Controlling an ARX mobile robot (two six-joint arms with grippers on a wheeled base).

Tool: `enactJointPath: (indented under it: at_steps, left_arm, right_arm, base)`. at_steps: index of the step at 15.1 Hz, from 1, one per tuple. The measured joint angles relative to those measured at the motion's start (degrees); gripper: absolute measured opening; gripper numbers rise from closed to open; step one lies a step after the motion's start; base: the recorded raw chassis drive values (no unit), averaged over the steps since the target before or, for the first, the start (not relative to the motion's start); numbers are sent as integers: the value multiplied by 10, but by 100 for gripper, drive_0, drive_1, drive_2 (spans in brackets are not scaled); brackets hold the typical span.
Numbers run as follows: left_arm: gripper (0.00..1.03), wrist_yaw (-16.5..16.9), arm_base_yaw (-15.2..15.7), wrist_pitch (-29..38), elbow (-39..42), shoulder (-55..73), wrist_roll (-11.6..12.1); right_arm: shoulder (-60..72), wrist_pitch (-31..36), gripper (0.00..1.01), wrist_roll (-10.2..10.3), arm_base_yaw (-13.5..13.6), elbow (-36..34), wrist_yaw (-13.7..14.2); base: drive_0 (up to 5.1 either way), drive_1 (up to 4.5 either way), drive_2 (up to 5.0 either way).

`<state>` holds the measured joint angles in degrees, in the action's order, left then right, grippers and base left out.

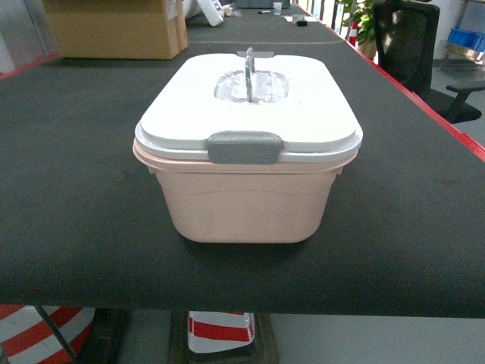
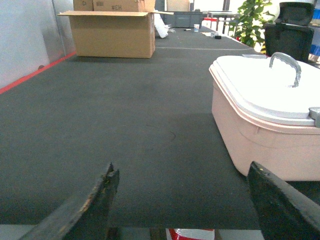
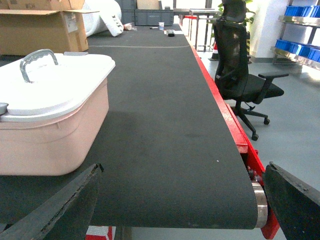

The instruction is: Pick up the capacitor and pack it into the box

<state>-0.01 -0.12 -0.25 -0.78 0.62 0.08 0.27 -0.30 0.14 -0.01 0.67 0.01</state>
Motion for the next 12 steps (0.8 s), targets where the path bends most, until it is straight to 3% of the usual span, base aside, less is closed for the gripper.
enactJointPath:
  at_steps: [3,12]
  left_arm:
    - [100,0,0,0,0,0,0]
    - [98,0,0,0,0,0,0]
  right_arm:
    - [0,0,98,0,0,0,0]
    - [0,0,98,0,0,0,0]
  base:
    - [0,0,0]
    - [0,0,0]
